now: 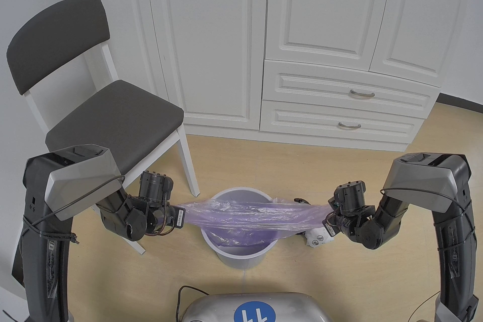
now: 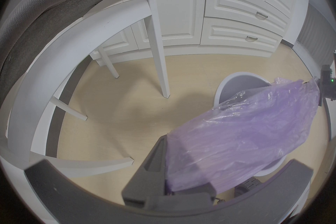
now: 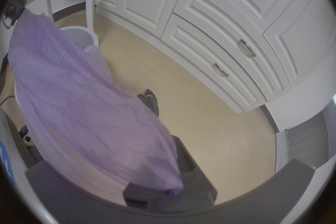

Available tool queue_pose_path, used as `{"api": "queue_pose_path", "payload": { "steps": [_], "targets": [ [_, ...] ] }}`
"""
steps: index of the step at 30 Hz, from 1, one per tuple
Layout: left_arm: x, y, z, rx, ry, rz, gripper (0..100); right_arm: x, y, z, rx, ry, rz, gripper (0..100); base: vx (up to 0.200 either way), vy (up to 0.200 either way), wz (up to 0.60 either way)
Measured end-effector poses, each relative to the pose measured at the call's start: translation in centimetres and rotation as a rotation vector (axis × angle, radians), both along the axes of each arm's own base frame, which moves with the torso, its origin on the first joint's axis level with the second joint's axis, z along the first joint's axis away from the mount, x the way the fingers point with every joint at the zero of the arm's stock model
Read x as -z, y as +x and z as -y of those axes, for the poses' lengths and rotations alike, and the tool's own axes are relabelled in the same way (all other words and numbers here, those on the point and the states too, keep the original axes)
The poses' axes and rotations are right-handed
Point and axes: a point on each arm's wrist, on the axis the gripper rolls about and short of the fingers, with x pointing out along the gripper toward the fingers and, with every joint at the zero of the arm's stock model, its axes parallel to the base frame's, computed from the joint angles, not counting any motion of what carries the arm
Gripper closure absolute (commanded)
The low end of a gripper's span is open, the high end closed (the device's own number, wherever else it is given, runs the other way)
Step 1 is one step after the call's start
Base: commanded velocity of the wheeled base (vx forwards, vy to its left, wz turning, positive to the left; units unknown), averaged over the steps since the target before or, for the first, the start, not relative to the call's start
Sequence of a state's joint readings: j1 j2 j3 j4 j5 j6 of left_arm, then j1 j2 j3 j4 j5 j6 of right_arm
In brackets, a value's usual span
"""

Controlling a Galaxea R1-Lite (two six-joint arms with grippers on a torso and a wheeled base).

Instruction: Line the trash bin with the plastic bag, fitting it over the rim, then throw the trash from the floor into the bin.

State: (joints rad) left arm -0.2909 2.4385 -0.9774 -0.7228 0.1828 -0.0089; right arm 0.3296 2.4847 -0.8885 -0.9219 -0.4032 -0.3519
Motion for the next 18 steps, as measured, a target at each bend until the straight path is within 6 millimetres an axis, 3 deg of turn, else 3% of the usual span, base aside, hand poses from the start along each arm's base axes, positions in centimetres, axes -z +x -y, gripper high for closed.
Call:
{"api": "queue_pose_path", "payload": {
  "steps": [6,12,18],
  "targets": [
    [0.1,-0.1,0.0,-0.001,0.003,-0.001,100,0.2,-0.2,0.0,-0.034,0.041,-0.017,100,0.000,0.000,0.00],
    [0.2,-0.3,0.6,0.014,0.001,0.003,100,0.7,0.2,-0.5,-0.082,0.196,-0.051,100,0.000,0.000,0.00],
    [0.4,-0.4,1.7,0.031,-0.012,0.030,100,0.7,1.3,-1.4,-0.013,0.353,-0.078,100,0.000,0.000,0.00]
  ]
}}
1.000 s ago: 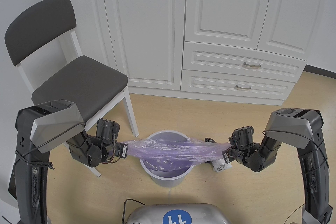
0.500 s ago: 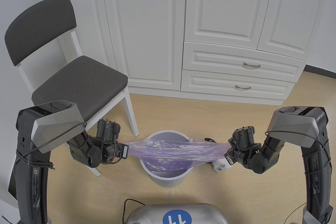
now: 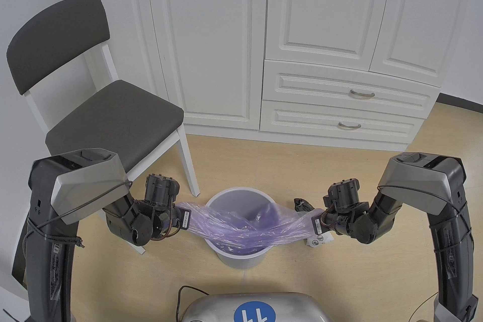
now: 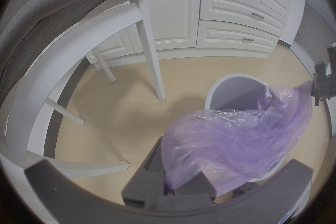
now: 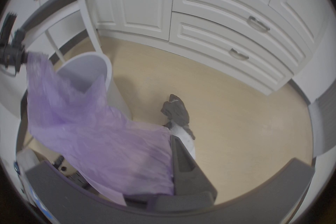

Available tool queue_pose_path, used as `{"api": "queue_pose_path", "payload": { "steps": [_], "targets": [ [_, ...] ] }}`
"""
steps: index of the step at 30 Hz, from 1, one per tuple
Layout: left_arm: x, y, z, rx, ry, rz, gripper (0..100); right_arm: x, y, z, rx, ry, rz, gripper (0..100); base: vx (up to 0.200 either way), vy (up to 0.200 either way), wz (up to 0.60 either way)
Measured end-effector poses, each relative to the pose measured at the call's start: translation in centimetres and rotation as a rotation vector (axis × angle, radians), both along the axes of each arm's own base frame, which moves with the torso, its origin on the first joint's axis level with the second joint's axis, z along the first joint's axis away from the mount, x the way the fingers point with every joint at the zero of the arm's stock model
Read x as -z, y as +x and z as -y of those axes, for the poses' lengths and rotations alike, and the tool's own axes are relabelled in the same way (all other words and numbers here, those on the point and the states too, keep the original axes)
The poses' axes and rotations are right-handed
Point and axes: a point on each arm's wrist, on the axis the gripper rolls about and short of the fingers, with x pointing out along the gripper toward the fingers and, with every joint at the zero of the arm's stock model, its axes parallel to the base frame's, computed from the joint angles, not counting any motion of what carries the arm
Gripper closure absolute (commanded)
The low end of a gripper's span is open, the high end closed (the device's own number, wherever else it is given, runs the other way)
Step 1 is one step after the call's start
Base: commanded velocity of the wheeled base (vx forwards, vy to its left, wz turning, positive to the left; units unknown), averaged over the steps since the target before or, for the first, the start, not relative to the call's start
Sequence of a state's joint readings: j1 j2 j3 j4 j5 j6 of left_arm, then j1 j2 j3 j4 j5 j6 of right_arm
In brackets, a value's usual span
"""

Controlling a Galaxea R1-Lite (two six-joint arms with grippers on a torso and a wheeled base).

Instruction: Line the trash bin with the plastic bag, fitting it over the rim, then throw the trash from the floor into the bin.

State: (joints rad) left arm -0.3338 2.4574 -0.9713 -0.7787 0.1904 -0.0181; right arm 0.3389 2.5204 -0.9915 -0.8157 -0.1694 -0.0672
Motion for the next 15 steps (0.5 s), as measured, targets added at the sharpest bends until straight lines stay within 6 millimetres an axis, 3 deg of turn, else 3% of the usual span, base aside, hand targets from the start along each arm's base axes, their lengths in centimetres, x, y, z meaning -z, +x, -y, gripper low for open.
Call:
{"api": "queue_pose_path", "payload": {
  "steps": [8,15],
  "targets": [
    [1.0,-0.6,1.6,0.028,0.010,0.006,100,0.2,1.0,-0.9,0.057,0.092,-0.119,100,0.000,0.000,0.00],
    [1.9,-1.8,1.4,0.071,0.068,-0.059,100,-0.3,0.0,0.1,-0.018,0.015,-0.193,100,0.000,0.000,0.00]
  ]
}}
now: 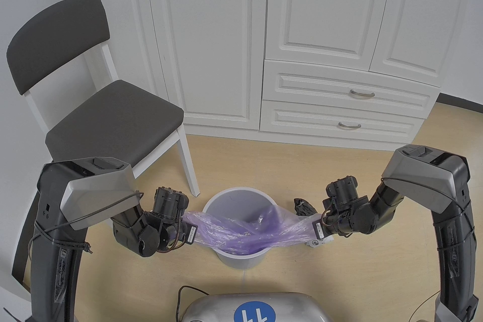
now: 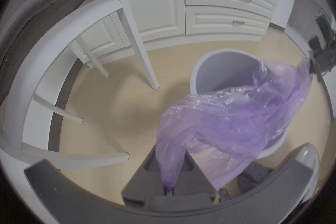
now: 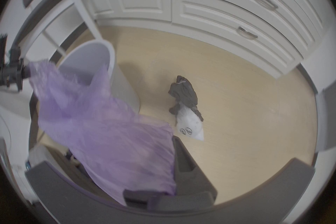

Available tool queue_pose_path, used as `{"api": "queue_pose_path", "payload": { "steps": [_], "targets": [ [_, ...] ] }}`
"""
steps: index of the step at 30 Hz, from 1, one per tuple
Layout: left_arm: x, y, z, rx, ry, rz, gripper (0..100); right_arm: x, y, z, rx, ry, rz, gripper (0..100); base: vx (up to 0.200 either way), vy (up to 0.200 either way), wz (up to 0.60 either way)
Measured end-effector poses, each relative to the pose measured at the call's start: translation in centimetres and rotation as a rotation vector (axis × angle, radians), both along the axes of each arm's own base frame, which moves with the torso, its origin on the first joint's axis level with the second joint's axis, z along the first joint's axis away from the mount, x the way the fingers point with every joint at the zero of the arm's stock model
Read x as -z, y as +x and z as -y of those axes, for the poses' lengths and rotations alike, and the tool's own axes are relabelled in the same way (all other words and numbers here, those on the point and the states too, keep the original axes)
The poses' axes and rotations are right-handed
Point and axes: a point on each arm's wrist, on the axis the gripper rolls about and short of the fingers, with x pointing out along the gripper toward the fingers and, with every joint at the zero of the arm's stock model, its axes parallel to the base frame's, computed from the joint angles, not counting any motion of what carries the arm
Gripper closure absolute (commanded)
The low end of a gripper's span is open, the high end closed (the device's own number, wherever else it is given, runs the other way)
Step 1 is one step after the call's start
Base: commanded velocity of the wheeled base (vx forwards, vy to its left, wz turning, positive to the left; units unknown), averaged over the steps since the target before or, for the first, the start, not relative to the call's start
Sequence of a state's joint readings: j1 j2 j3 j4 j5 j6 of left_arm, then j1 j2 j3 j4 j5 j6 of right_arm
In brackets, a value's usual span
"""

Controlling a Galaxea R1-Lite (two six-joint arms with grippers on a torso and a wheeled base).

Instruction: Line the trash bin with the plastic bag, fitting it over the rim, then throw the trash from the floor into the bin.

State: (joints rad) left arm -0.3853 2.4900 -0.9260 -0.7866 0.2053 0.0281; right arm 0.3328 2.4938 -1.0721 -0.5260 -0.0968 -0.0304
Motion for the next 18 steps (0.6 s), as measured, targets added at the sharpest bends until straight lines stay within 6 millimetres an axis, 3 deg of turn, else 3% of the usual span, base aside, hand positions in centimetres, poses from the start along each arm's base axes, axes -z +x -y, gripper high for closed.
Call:
{"api": "queue_pose_path", "payload": {
  "steps": [9,18],
  "targets": [
    [-0.1,-2.2,-1.4,0.108,0.092,-0.110,100,-0.6,-3.4,2.8,-0.220,-0.183,-0.098,100,0.000,0.000,0.00],
    [-0.3,-3.9,-3.4,0.255,0.136,-0.176,100,-1.2,-5.5,3.8,-0.315,-0.251,-0.166,100,0.000,0.000,0.00]
  ]
}}
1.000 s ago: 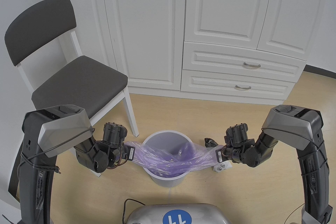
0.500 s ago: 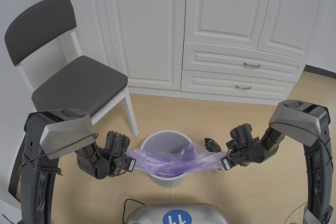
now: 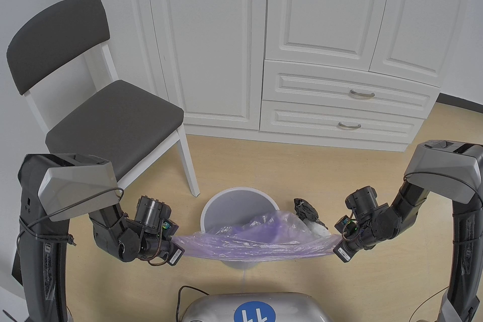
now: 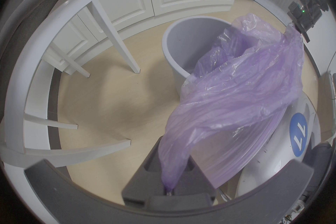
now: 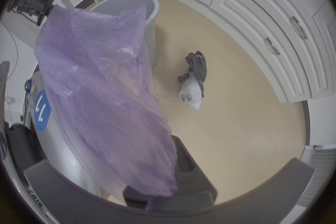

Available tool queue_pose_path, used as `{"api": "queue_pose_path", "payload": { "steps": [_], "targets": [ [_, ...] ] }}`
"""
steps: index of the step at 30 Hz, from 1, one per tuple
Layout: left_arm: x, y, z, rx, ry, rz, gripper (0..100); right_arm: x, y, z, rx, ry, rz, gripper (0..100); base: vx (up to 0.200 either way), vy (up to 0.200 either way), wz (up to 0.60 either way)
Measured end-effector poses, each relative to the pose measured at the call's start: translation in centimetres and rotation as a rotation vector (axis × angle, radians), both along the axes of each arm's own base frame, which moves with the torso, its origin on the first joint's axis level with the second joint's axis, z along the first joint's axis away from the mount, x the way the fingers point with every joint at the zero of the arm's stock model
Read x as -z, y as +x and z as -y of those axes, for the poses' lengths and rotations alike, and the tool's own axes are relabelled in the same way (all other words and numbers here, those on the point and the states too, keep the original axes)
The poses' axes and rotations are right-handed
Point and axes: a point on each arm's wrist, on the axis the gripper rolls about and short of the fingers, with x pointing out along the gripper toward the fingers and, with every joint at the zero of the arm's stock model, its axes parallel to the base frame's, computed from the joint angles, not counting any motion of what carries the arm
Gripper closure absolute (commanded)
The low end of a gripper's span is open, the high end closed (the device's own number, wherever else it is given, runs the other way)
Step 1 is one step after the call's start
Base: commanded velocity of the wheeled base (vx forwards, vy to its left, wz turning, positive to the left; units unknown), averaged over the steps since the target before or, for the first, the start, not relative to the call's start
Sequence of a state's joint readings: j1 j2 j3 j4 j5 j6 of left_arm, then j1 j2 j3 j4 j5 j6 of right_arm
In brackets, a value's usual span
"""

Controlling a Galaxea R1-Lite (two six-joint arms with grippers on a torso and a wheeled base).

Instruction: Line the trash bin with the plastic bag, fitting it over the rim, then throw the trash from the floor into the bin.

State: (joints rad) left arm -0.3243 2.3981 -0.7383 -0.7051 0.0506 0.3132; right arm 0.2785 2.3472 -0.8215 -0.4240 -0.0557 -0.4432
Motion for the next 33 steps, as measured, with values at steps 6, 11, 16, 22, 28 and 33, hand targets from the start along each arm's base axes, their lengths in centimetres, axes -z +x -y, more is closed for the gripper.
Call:
{"api": "queue_pose_path", "payload": {
  "steps": [6,11,16,22,28,33],
  "targets": [
    [0.1,-0.5,-0.5,0.008,0.012,-0.019,100,-0.3,-0.6,-0.3,-0.020,-0.011,-0.023,100,0.000,0.000,0.00],
    [0.3,-0.5,-0.5,0.016,0.021,-0.020,100,-0.4,-0.7,-0.5,-0.024,-0.017,-0.020,100,0.000,0.000,0.00],
    [0.6,0.1,-0.3,-0.002,0.016,-0.011,100,-0.2,-0.5,-1.0,-0.011,-0.050,0.000,100,0.000,0.000,0.00],
    [0.7,0.9,0.3,-0.090,-0.014,0.002,100,0.4,0.7,-2.1,0.092,-0.105,0.102,100,0.000,0.000,0.00],
    [1.0,0.9,0.9,-0.098,0.010,-0.049,100,1.3,0.7,-2.6,0.071,-0.122,0.093,100,0.000,0.000,0.00],
    [1.1,0.7,1.0,-0.088,0.049,-0.129,100,1.5,0.9,-2.8,0.015,-0.153,0.091,100,0.000,0.000,0.00]
  ]
}}
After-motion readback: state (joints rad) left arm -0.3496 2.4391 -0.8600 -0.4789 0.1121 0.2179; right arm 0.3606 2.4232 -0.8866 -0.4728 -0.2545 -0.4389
